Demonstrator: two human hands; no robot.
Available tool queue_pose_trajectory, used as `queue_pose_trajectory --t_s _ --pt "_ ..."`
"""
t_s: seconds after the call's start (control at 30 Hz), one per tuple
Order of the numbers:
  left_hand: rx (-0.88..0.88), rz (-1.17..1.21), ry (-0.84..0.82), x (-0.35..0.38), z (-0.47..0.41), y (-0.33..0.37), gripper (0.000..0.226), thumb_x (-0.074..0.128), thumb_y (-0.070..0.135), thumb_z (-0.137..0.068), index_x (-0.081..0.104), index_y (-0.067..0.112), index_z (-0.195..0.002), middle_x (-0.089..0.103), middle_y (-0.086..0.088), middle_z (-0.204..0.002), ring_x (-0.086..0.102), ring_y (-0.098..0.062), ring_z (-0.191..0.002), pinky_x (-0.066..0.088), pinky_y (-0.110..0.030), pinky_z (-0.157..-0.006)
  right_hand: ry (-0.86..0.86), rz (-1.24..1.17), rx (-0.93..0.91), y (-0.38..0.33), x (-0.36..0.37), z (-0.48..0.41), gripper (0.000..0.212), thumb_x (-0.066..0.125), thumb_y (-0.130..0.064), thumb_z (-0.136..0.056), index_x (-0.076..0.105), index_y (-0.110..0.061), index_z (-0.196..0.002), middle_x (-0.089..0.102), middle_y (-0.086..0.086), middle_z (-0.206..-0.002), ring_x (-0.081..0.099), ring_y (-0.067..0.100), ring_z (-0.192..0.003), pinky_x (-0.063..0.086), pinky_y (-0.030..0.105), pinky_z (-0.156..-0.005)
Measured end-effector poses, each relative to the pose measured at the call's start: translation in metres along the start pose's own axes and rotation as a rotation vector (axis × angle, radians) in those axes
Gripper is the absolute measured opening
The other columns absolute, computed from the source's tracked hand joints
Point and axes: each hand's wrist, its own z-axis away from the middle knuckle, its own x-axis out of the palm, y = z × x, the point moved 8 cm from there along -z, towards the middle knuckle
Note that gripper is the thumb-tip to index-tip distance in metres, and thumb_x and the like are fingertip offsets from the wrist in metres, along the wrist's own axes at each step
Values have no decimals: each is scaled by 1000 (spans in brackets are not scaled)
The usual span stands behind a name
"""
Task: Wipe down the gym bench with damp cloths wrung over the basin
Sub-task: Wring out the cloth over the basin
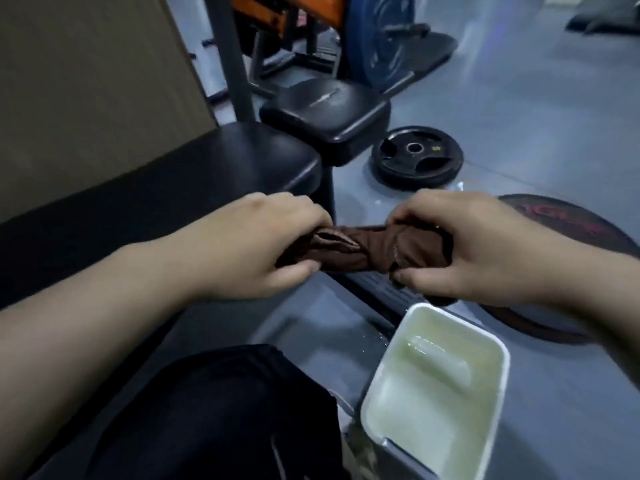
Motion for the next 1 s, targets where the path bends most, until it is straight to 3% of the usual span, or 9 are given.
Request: queue_pose_trajectory --t_s 0.2,0.37,0.5,0.7,0.87,1.0 --pt "226 114 -168 82 -94 39 31 62 39 -86 54 23 -112 56 9 -98 51 -12 -91 45 -37 -81 -8 -108 304 90 33 84 43 62 -53 -64 57 -38 -104 58 -21 -94 58 0 -89 46 20 -73" --pt "340 217 -347 156 -137 78 23 58 38 -84 45 27 -100 48 12 -92 48 -13 -86 46 -41 -77 -10 -161 456 138 67 148 46 65 -42 -66 54 -38 -110 52 -19 -98 58 7 -89 50 31 -69" --pt "396 141 -493 195 -171 99 32 64 35 -82 35 28 -94 49 8 -93 48 -17 -87 44 -38 -74 -5 -172 555 161 89 177 44 63 -43 -69 52 -38 -111 50 -19 -97 55 4 -88 48 29 -67" --pt "232 204 -486 256 -190 122 34 66 30 -79 36 28 -94 55 4 -104 51 -21 -100 34 -37 -78 -11 -163 710 201 122 212 43 65 -40 -67 47 -40 -106 48 -21 -95 50 3 -85 46 25 -67" --pt "4 357 -413 309 -178 147 23 66 21 -74 46 28 -82 54 8 -88 47 -23 -98 37 -38 -80 -60 -177 818 219 160 254 42 65 -42 -64 43 -42 -100 48 -19 -92 51 7 -81 38 17 -64" --pt "-98 398 -504 340 -163 156 22 65 17 -80 46 26 -87 57 4 -102 45 -22 -105 34 -39 -84 -75 -246 866 228 191 273 41 60 -49 -62 41 -42 -99 48 -17 -93 54 11 -81 47 31 -65"
